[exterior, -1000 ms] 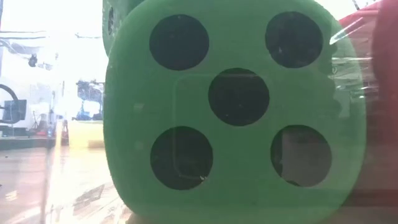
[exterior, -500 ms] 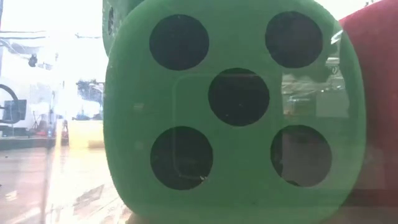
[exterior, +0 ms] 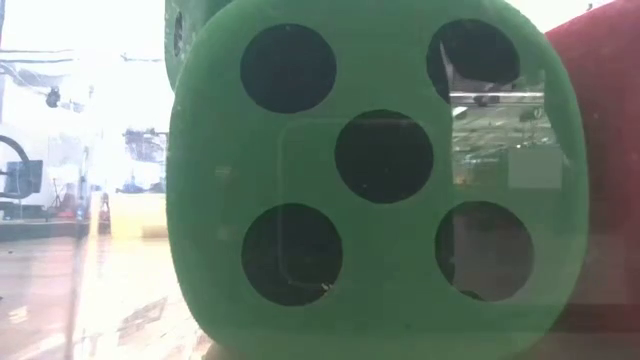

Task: Pick & Place Toys
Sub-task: Put the blue game piece into the white bin

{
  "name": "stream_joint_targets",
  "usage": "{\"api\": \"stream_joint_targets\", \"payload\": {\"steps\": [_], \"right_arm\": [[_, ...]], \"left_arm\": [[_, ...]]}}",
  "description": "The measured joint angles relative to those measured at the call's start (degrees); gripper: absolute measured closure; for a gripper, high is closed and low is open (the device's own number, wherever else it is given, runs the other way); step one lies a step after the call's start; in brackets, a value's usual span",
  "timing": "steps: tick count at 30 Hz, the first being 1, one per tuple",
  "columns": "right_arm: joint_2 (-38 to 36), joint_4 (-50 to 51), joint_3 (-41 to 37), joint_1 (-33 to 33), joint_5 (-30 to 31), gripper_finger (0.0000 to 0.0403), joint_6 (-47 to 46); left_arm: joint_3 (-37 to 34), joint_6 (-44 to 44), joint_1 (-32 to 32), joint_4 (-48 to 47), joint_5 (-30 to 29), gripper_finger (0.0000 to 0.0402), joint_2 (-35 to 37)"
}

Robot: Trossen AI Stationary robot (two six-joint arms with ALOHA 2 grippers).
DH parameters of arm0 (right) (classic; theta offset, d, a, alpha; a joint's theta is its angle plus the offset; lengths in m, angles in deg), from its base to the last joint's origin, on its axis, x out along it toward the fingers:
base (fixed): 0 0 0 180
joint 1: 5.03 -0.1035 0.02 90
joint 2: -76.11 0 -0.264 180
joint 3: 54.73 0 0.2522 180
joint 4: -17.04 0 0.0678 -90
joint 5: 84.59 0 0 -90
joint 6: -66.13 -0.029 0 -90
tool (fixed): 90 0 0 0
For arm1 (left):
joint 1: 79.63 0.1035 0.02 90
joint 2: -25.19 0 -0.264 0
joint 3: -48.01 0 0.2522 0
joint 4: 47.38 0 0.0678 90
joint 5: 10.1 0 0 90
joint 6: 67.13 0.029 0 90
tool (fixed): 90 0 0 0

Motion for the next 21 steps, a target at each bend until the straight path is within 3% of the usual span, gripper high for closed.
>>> {"api": "stream_joint_targets", "payload": {"steps": [4, 21], "right_arm": [[0.0, 1.2, -0.1, 4.4, -8.9, 0.0391, 0.2], [-0.1, -1.4, -0.1, 3.5, -9.9, 0.0392, -0.1]], "left_arm": [[0.0, 0.2, 0.0, 0.0, -0.1, 0.0121, 0.0], [0.0, 0.4, 0.0, -0.2, -0.1, 0.0121, 0.0]]}}
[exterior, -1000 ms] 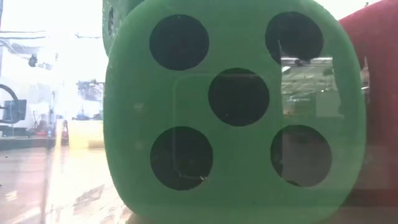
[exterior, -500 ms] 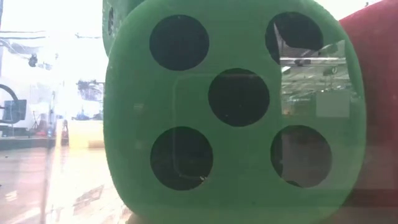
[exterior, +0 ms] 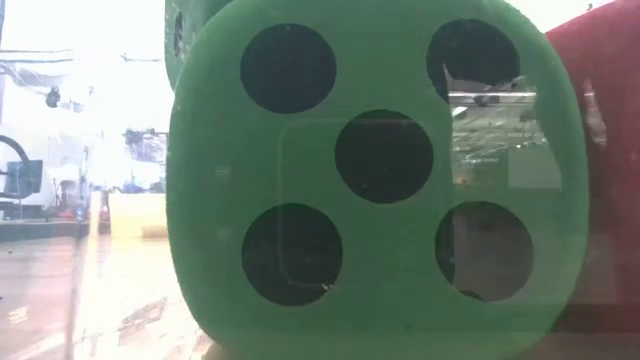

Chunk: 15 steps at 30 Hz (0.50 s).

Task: Pick & Place Toys
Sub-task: Put the blue game piece into the white bin

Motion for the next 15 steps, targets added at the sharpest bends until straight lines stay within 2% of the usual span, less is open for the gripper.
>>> {"api": "stream_joint_targets", "payload": {"steps": [15], "right_arm": [[0.0, 0.0, 0.0, -4.1, -0.2, 0.0392, -5.1]], "left_arm": [[0.0, 6.2, 1.5, 0.0, 0.8, 0.0121, 0.0]]}}
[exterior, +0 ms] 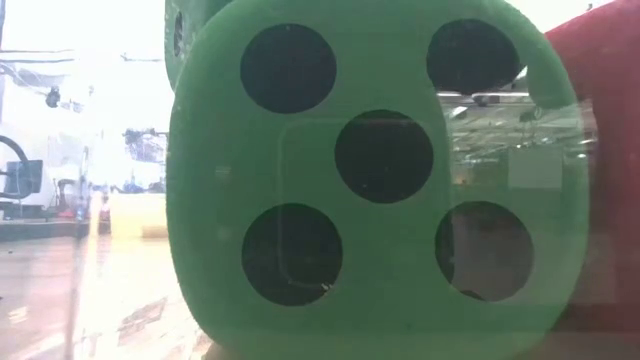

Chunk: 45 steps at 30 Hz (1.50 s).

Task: Pick & Place Toys
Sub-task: Put the blue game piece into the white bin

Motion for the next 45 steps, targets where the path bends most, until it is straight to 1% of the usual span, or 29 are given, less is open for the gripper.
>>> {"api": "stream_joint_targets", "payload": {"steps": [6, 8, 15, 39, 45], "right_arm": [[0.0, 0.1, 0.0, -1.2, 0.0, 0.0392, -2.5], [0.0, 0.2, 0.0, -1.8, 0.0, 0.0392, -2.6], [0.0, 0.2, 0.0, -2.9, 0.0, 0.0392, -2.5], [0.0, 0.1, 0.0, -3.0, 0.1, 0.0392, -2.2], [0.0, 0.2, 0.0, -4.7, 0.0, 0.0392, -2.9]], "left_arm": [[0.0, 1.1, 2.3, 0.0, 3.8, 0.0121, 0.0], [0.0, 1.1, 2.9, 0.0, 4.3, 0.0121, 0.0], [0.0, 1.1, 3.7, 0.0, 4.6, 0.0121, 0.0], [0.0, 0.2, 3.8, 0.0, 4.9, 0.0121, 0.0], [0.0, -0.7, 3.8, 0.0, 4.8, 0.0121, 0.0]]}}
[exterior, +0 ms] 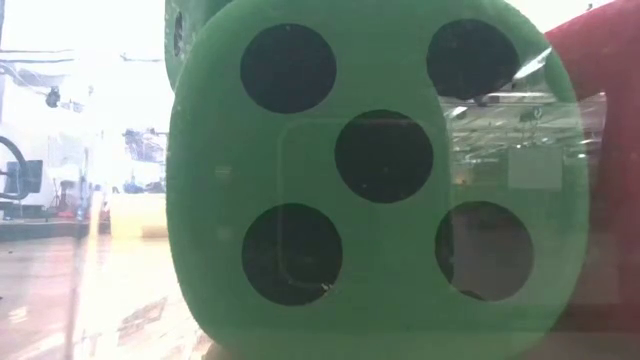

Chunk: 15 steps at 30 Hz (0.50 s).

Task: Pick & Place Toys
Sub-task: Put the blue game piece into the white bin

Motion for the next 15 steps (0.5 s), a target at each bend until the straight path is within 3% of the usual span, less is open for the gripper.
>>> {"api": "stream_joint_targets", "payload": {"steps": [15], "right_arm": [[0.0, -0.2, 0.0, -5.1, -1.3, 0.0392, -4.2]], "left_arm": [[0.0, -0.9, 0.0, 0.0, 0.0, 0.0121, 0.0]]}}
